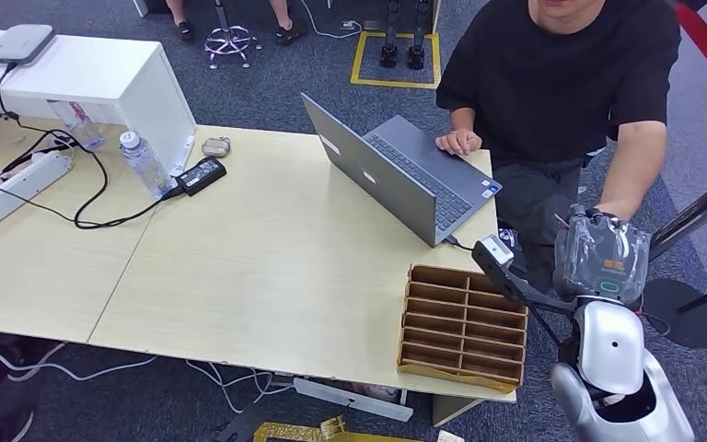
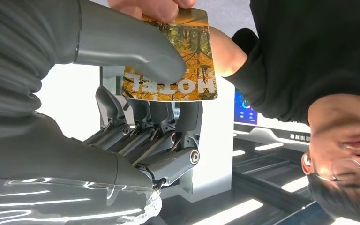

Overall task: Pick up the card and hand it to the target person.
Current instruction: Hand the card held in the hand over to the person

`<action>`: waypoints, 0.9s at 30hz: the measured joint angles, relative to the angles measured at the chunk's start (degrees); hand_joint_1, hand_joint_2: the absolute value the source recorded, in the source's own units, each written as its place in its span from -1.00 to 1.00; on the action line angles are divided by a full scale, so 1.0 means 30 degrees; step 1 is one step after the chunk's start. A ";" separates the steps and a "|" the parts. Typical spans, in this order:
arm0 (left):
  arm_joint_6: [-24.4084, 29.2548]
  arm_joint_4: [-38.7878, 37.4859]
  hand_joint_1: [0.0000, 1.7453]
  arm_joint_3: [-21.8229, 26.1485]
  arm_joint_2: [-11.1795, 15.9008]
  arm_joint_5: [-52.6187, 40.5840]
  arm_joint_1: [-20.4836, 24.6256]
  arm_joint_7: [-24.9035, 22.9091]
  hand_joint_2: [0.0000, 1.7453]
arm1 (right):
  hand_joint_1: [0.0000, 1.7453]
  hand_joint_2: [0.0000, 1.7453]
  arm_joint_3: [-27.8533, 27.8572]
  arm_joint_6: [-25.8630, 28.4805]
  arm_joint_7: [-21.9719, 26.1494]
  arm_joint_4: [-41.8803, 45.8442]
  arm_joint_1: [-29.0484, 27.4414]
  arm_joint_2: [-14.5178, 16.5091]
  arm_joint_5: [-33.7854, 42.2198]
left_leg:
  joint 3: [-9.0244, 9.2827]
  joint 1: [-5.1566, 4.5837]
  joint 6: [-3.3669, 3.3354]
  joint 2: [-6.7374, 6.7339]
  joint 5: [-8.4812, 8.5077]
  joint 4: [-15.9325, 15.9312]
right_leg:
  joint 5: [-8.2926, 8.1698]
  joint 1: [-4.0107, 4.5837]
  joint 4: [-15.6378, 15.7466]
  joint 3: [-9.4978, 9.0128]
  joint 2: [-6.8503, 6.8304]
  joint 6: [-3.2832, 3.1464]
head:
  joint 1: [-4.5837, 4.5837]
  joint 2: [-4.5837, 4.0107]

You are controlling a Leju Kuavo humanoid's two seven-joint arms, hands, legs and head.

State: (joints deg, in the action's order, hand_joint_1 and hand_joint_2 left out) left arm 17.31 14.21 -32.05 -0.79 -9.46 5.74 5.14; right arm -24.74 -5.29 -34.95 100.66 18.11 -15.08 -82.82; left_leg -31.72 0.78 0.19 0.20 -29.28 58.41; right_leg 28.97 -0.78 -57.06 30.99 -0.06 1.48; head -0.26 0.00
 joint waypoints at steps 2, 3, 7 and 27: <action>0.0000 0.0000 -1.00 -0.0015 0.0000 0.0000 0.0002 0.0000 -1.00 | -0.68 1.00 0.0042 0.0002 0.0000 -0.0115 -0.0001 0.0000 -0.0004 | -0.0001 0.0000 0.0000 0.0000 0.0000 0.0000 | 0.0000 0.0000 0.0000 0.0002 0.0000 0.0000 | 0.0000 0.0000; 0.0000 0.0000 -1.00 -0.0024 0.0000 0.0000 0.0003 0.0000 -1.00 | -0.96 1.00 0.0051 0.0000 0.0000 -0.0177 -0.0002 0.0000 -0.0007 | -0.0001 0.0000 0.0000 0.0000 0.0000 -0.0001 | 0.0000 0.0000 0.0000 0.0002 0.0000 0.0000 | 0.0000 0.0000; 0.0000 0.0000 -1.00 -0.0075 0.0005 0.0000 0.0006 -0.0024 -1.00 | -1.00 1.00 0.0051 -0.0341 -0.0104 -0.0352 -0.0041 0.0004 -0.0005 | -0.0001 0.0000 0.0000 0.0000 0.0000 -0.0001 | 0.0000 0.0000 0.0000 0.0002 0.0000 0.0000 | 0.0000 0.0000; 0.0344 0.0000 -1.00 -0.0095 0.0004 0.0563 -0.0213 0.0157 -1.00 | -1.00 1.00 0.0040 0.4496 0.0514 0.0237 -0.1416 0.0676 0.1112 | -0.0007 0.0002 0.0000 0.0001 -0.0005 -0.0005 | 0.0009 0.0004 0.0000 0.0003 -0.0005 -0.0009 | -0.0004 0.0000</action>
State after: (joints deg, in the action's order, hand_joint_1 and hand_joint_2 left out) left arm 18.34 14.21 -32.34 -0.78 -7.78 5.11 5.61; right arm -24.62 8.19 -33.41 101.37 13.86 -13.05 -79.48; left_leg -31.74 0.79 0.19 0.20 -29.29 58.40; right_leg 29.00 -0.77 -57.06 31.00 -0.07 1.45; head -0.27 0.00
